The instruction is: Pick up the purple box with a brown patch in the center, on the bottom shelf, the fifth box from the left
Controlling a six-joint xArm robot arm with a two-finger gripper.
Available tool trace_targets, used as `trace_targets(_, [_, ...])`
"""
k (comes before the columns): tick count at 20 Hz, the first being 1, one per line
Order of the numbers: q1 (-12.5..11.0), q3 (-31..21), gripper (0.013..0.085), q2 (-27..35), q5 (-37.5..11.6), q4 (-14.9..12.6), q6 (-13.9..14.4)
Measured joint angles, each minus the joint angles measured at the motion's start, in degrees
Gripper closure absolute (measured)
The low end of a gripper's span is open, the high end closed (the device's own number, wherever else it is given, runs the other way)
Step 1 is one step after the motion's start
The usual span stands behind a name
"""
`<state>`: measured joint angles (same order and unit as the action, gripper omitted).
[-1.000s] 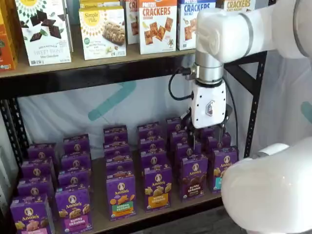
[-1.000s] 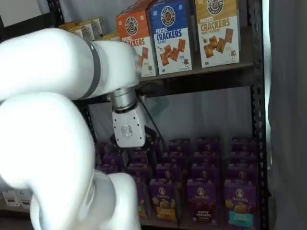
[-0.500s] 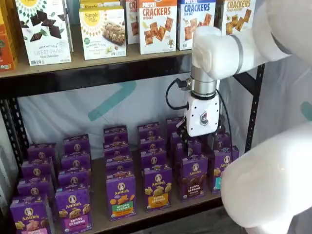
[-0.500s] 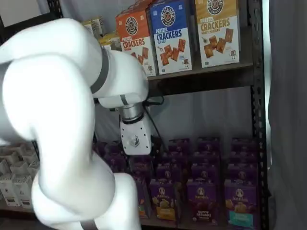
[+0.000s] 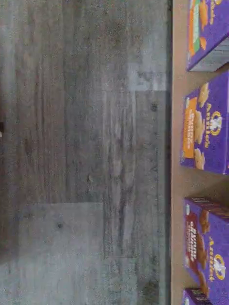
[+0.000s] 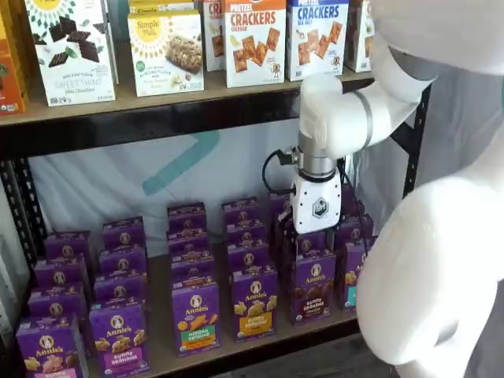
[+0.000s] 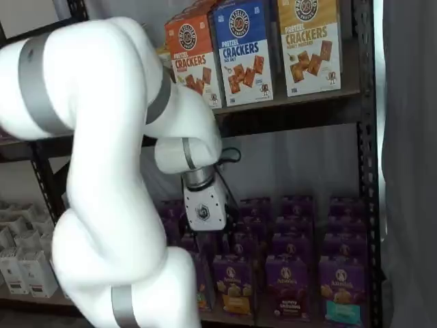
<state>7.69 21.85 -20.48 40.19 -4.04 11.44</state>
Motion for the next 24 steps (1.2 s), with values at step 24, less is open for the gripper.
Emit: trace_targets(24, [-5.8,16.0,0.013,33.5,-18.4,-4.8,-1.1])
